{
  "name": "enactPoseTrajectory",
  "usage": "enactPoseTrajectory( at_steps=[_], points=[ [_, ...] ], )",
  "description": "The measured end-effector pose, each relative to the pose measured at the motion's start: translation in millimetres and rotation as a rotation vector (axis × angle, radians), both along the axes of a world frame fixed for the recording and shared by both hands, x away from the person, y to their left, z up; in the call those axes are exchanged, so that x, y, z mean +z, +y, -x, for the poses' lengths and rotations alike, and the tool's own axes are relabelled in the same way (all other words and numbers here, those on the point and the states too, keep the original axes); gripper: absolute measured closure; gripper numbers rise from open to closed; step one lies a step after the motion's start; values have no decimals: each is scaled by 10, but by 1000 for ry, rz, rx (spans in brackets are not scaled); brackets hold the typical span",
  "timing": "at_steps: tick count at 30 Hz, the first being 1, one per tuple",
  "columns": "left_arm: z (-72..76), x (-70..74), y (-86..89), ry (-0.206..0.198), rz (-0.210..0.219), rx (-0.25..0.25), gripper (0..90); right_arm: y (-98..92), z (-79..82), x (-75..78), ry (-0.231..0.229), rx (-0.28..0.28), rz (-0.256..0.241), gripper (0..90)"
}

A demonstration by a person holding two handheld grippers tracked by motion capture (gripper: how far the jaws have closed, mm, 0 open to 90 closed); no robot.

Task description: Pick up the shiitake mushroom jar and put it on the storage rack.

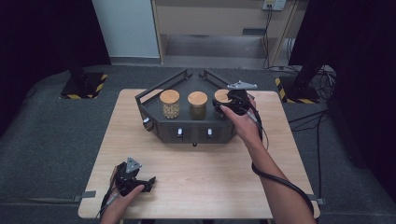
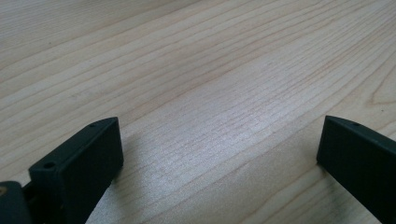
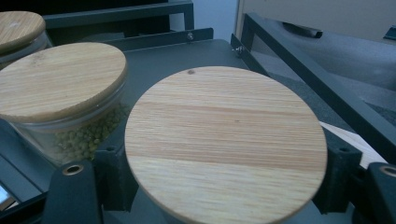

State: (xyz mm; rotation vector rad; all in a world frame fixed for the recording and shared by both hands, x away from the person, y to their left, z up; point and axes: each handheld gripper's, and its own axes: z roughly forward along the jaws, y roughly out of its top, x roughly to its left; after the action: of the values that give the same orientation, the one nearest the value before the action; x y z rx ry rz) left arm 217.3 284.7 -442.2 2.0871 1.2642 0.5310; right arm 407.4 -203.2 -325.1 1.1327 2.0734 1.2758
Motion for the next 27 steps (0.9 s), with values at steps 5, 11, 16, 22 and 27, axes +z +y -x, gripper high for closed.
enactPoseTrajectory(
  at_steps=[5, 11, 16, 22, 27],
  points=[
    [1, -2, 0, -1, 1, 1, 0, -10, -8, -15, 5, -2, -6, 255],
    [-1, 1, 0, 0, -1, -1, 0, -23, -15, -44, 9, -3, -17, 255],
    [-1, 1, 0, 0, -1, -1, 0, -41, -20, -70, 7, 0, -29, 255],
    [0, 0, 0, 0, 0, 0, 0, -43, -10, -82, 0, 3, -27, 254],
    [0, 0, 0, 0, -1, -1, 0, -33, -1, -98, -6, 1, -27, 254]
  ],
)
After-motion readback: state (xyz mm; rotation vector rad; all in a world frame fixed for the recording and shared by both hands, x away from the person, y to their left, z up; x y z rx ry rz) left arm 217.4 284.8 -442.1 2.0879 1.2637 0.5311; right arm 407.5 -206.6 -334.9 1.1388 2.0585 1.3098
